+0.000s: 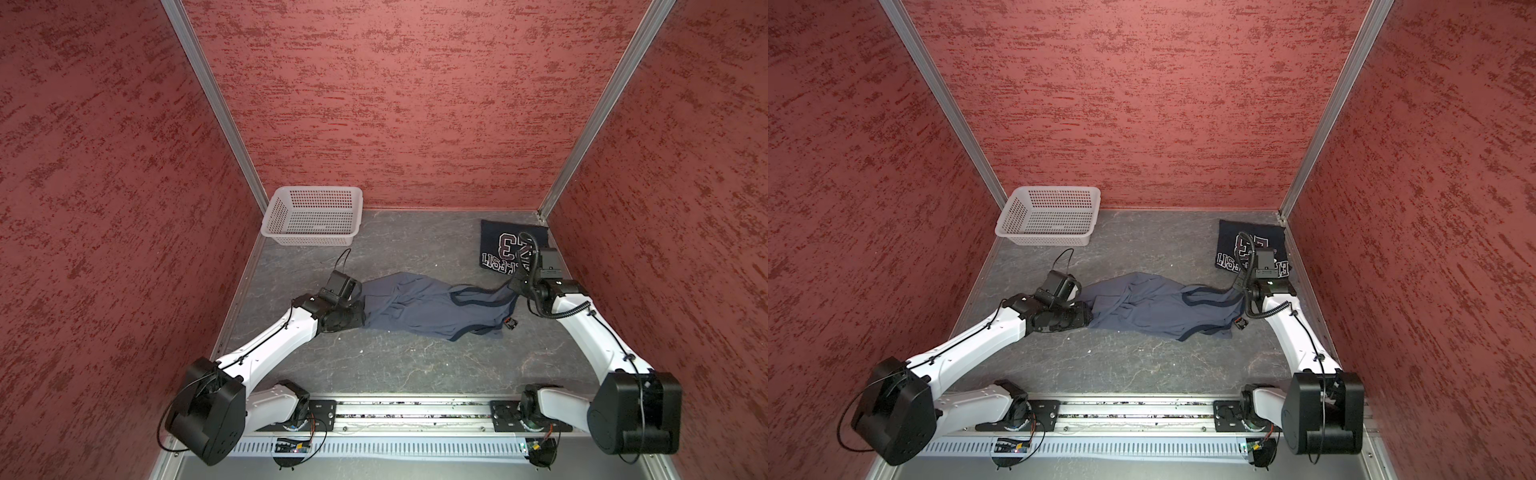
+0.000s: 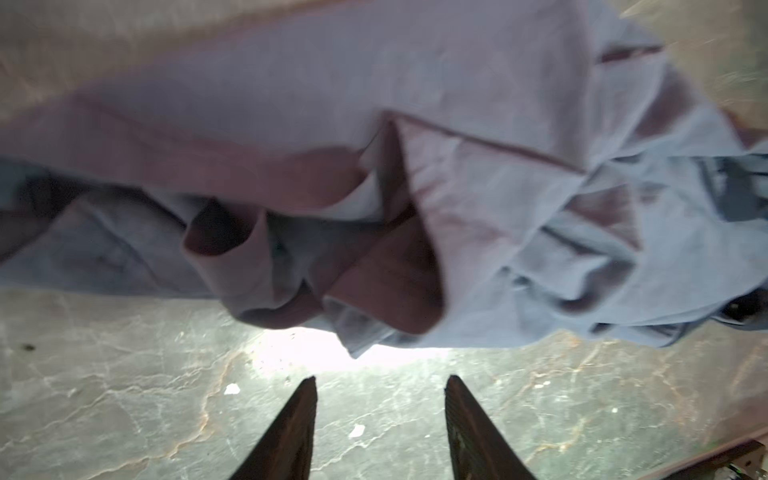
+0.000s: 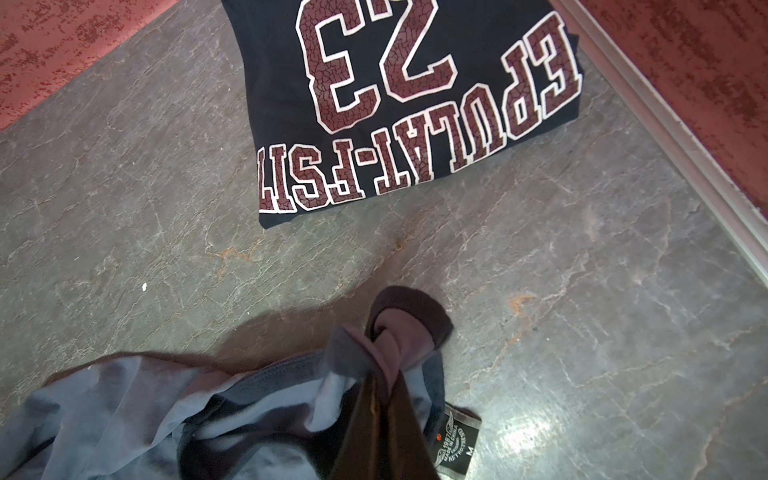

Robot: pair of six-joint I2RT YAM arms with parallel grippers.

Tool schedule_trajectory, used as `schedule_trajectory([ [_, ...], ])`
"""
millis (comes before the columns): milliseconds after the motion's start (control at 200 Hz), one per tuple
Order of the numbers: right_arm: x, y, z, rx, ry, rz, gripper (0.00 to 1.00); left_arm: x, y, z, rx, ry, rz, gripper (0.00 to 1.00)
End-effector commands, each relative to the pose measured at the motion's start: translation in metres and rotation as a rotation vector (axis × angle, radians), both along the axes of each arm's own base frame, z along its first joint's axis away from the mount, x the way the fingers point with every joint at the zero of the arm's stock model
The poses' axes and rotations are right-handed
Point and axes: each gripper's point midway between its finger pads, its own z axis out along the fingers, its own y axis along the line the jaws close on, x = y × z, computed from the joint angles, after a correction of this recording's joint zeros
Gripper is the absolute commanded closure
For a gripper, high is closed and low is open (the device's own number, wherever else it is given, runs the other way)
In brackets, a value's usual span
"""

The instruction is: Fold and stack the tank tops

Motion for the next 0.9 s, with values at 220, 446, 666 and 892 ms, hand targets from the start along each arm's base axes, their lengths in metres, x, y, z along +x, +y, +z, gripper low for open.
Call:
schedule_trajectory([
  [220, 0.005, 0.002, 0.003, 0.018, -0.026, 0.006, 1.0, 0.016, -0.012, -0.012, -0.043, 0.0, 0.007, 0.59],
  [446, 0.006, 0.002, 0.006, 0.014, -0.033, 0.006, 1.0, 0.016, -0.003, -0.022, 0.005, 0.022, 0.041, 0.56],
  [666, 0.008, 0.003, 0.004, 0.021, -0.032, 0.009, 1.0, 0.015, -0.008, -0.029, -0.023, 0.034, 0.048, 0.59],
  [892, 0.007, 0.002, 0.007, 0.016, -0.04, 0.007, 1.0, 0.017, -0.009, -0.028, -0.027, 0.031, 0.051, 0.61],
])
